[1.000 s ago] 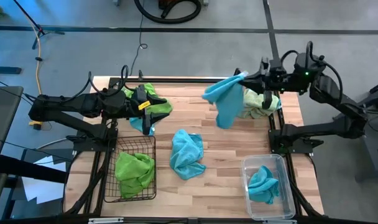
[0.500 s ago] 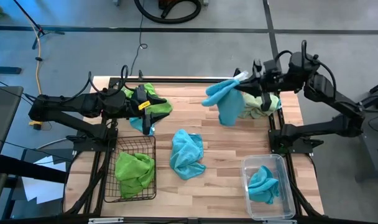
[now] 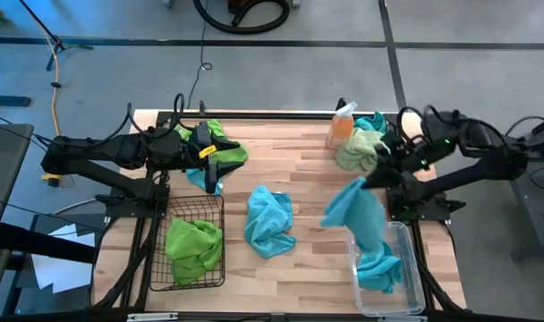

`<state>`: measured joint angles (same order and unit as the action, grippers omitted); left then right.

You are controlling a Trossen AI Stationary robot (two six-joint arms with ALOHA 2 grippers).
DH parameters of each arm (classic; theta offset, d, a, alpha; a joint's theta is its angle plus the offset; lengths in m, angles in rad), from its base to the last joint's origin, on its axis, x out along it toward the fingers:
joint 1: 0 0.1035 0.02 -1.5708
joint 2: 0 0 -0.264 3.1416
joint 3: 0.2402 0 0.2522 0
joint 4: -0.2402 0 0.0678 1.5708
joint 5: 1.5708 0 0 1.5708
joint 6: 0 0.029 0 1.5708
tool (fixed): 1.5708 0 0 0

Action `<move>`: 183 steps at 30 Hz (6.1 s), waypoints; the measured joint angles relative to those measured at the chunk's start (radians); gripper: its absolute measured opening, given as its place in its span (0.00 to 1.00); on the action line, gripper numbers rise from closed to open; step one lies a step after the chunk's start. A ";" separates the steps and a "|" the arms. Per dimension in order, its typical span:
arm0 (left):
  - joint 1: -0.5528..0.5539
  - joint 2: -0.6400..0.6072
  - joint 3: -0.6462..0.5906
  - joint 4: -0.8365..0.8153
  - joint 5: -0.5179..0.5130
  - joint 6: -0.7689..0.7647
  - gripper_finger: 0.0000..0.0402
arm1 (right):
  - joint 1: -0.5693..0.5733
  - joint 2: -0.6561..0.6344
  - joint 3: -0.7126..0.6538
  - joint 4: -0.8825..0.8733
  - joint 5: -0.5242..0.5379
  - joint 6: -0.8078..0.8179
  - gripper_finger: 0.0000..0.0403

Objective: Sort microfiber towel by color & place in baskets
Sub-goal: Put the blue microfiber cloth into the transparent bin, then put the green microfiber cloth into the black wire basket

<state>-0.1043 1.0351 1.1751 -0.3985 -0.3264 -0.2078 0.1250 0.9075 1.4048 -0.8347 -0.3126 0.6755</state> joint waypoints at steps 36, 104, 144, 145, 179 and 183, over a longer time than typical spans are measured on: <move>0.000 0.000 0.000 0.000 -0.004 0.001 0.62 | 0.919 0.168 0.000 -0.402 0.498 0.920 0.00; 0.000 0.000 0.000 0.074 -0.044 0.000 0.62 | 0.862 0.423 -0.711 0.199 0.266 0.434 0.00; 0.000 0.000 0.000 0.073 -0.087 0.124 0.62 | 0.856 0.421 -0.315 -0.258 0.129 0.420 0.60; 0.000 0.000 0.000 0.073 -0.087 0.129 0.62 | 0.856 0.421 -0.291 -0.288 0.129 0.423 0.60; 0.000 0.000 0.000 0.075 -0.089 0.105 0.62 | -0.018 0.421 -0.144 0.715 0.590 -0.580 0.60; 0.000 0.000 0.000 0.075 -0.089 0.104 0.62 | -0.101 0.421 -0.144 0.801 0.398 -0.580 0.60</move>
<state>-0.1043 1.0351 1.1751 -0.3233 -0.4152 -0.1039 0.0242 1.3281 1.2610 -0.0332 0.0857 0.0952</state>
